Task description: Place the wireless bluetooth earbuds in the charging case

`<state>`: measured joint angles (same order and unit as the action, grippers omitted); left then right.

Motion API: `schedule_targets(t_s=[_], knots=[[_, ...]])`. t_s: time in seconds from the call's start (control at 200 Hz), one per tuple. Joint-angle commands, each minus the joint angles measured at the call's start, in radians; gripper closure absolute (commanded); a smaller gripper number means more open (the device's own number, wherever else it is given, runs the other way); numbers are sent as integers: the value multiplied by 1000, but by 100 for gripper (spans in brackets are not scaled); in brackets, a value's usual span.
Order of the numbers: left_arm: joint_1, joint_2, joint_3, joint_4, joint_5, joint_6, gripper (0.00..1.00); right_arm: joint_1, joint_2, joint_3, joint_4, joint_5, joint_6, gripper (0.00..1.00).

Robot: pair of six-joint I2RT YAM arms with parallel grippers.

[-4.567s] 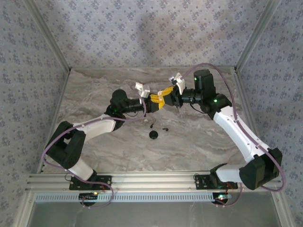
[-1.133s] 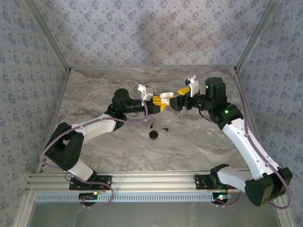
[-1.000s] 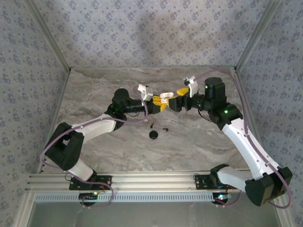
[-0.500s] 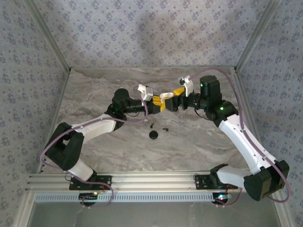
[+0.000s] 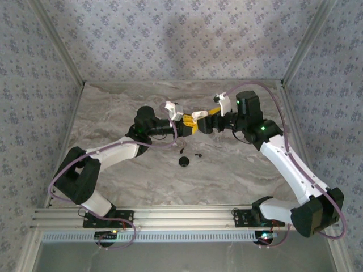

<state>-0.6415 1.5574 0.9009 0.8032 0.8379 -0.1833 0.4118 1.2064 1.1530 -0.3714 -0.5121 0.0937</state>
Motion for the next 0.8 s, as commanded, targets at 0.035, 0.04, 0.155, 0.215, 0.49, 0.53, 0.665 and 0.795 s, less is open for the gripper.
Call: schedule_targets(t_s=[0.035,0.04,0.155,0.215,0.49,0.53,0.665,0.795], knots=[[0,-39,23,13,0,15,81,-14,-17,28,-11,23,-2,12],[0,-39,23,13,0,15,81,-15,-17,28,-12,23,-2,12],[0,-40,21,13,0,15,81,-29,-23,18,4,11,9,12],[-1,-40,20,13,0,15,81,-36,-32,12,21,-2,19,12],[-1,-43,18,13,4,15,81,-77,-66,1,74,-104,61,13],[-1,-44,16,13,4,13,81,-79,-65,1,81,-123,66,13],[0,-45,16,13,4,13,81,-67,-48,22,68,-160,72,13],[-1,-44,16,14,4,11,81,-46,-31,30,52,-141,58,13]])
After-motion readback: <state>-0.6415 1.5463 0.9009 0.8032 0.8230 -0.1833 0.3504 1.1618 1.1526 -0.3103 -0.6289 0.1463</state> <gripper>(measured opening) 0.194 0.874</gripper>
